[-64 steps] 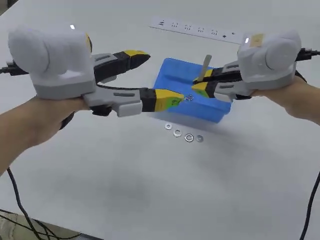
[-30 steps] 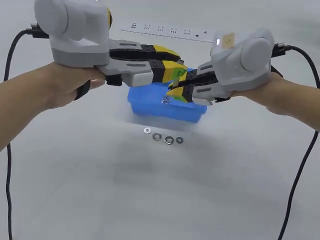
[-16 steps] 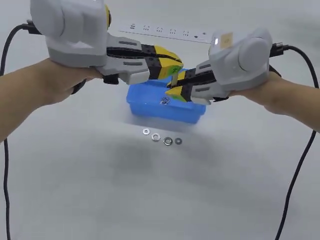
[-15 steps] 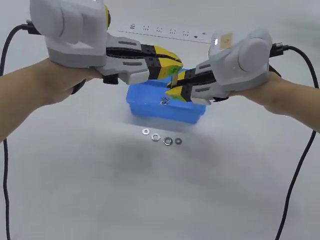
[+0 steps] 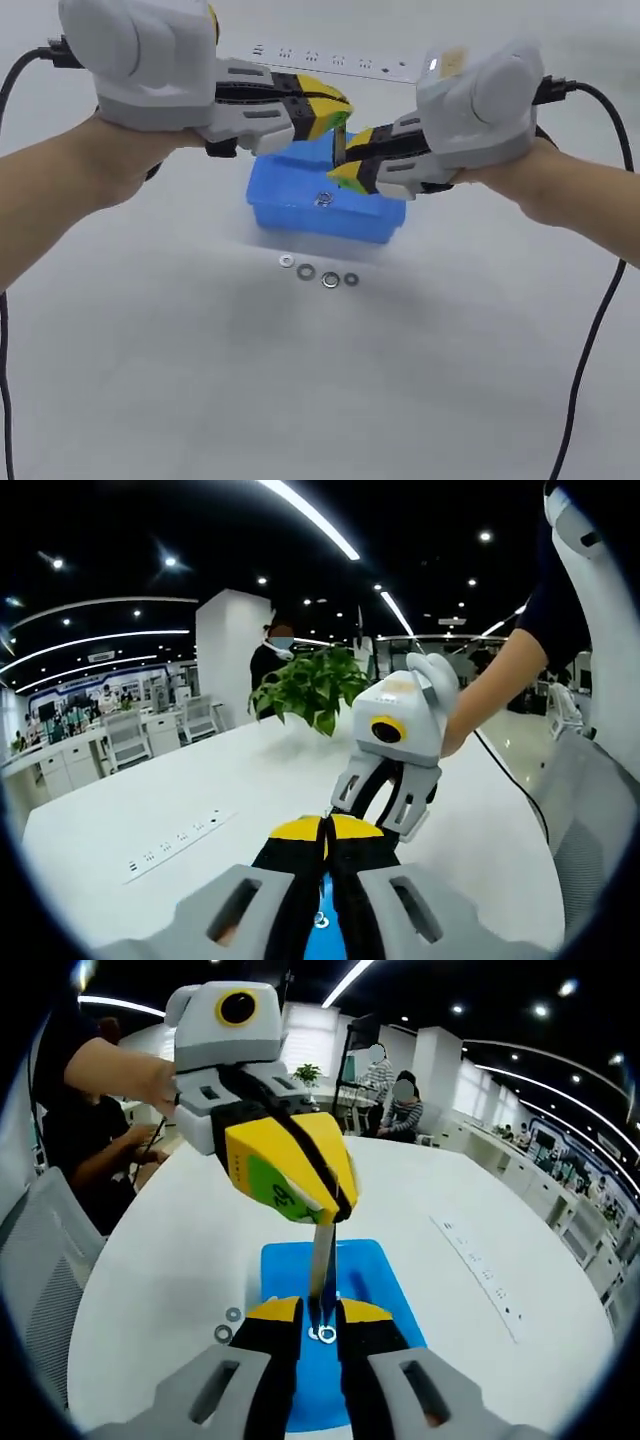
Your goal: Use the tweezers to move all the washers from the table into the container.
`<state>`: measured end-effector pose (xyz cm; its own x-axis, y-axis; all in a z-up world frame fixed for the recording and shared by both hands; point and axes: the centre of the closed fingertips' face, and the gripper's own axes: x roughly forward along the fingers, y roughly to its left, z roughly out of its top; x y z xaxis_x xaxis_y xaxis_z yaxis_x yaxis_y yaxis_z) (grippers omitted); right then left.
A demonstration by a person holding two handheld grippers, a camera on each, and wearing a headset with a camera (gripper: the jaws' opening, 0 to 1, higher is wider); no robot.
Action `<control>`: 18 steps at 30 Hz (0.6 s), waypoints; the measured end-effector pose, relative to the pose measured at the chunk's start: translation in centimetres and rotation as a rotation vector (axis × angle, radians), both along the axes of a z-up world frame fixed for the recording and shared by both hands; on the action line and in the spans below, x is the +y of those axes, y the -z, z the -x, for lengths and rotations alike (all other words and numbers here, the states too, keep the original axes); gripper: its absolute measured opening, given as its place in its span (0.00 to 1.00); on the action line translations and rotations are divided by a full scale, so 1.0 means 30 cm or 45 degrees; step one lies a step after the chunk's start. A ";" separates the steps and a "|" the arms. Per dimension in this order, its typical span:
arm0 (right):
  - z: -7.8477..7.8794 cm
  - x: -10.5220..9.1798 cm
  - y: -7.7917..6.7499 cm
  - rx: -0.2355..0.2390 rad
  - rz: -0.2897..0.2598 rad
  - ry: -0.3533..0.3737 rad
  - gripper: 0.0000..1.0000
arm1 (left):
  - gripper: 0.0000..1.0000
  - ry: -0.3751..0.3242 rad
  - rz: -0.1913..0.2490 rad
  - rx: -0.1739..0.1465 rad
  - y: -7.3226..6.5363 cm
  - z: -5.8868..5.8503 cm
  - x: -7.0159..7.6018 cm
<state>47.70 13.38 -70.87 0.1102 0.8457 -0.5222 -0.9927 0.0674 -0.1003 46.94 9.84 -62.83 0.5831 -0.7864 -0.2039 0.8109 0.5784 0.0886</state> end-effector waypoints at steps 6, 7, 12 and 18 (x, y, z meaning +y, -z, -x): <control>0.011 -0.024 -0.016 0.006 -0.004 0.015 0.21 | 0.04 -0.008 0.001 -0.020 -0.020 -0.006 0.037; 0.013 -0.030 -0.015 0.007 -0.002 0.020 0.22 | 0.04 -0.007 0.000 -0.021 -0.020 -0.006 0.045; 0.034 -0.080 -0.005 0.016 0.023 0.038 0.26 | 0.04 0.013 -0.003 -0.030 -0.018 0.015 0.084; 0.048 -0.157 -0.042 0.044 -0.029 0.124 0.31 | 0.04 0.053 -0.007 -0.039 -0.015 0.069 0.100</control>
